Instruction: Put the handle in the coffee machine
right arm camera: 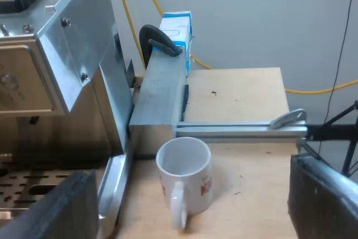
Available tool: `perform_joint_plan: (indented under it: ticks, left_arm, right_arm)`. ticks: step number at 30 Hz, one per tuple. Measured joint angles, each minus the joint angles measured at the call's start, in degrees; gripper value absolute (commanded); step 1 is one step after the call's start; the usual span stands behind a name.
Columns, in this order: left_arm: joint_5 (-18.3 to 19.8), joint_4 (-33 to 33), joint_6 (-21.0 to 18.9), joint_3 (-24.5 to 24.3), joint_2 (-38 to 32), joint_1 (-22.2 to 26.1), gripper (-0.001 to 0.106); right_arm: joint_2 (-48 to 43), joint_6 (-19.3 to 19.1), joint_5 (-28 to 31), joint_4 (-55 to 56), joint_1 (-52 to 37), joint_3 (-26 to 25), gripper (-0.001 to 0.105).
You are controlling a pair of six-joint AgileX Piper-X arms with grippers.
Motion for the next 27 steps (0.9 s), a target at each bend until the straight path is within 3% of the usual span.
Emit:
perform_joint_plan:
  ticks: [2,8,12,17,25,27]
  left_arm:
    - [0.0,0.0,0.0,0.3,-0.7,0.0,0.105]
    - [0.0,0.3,2.1,8.6,-11.3,0.0,0.105]
    - [0.0,0.4,2.3,12.0,-15.6,0.0,0.105]
    - [0.0,0.3,5.2,16.2,-21.4,0.0,0.105]
    - [0.0,0.3,7.3,22.0,-21.9,0.0,0.105]
    - [0.0,0.3,7.4,22.9,-21.9,0.0,0.105]
  right_arm:
    - [-3.2,-0.7,0.5,1.8,0.1,-0.1,0.071]
    - [-8.6,-1.0,2.5,5.7,-0.1,-0.3,0.071]
    - [-8.5,-1.2,2.5,9.9,-0.1,-1.5,0.071]
    - [-8.5,-1.5,2.5,11.7,-0.1,-1.6,0.071]
    - [-8.5,-1.4,2.4,11.7,-0.1,-1.6,0.071]
    - [-8.5,-1.4,-0.4,11.7,-0.1,-1.6,0.071]
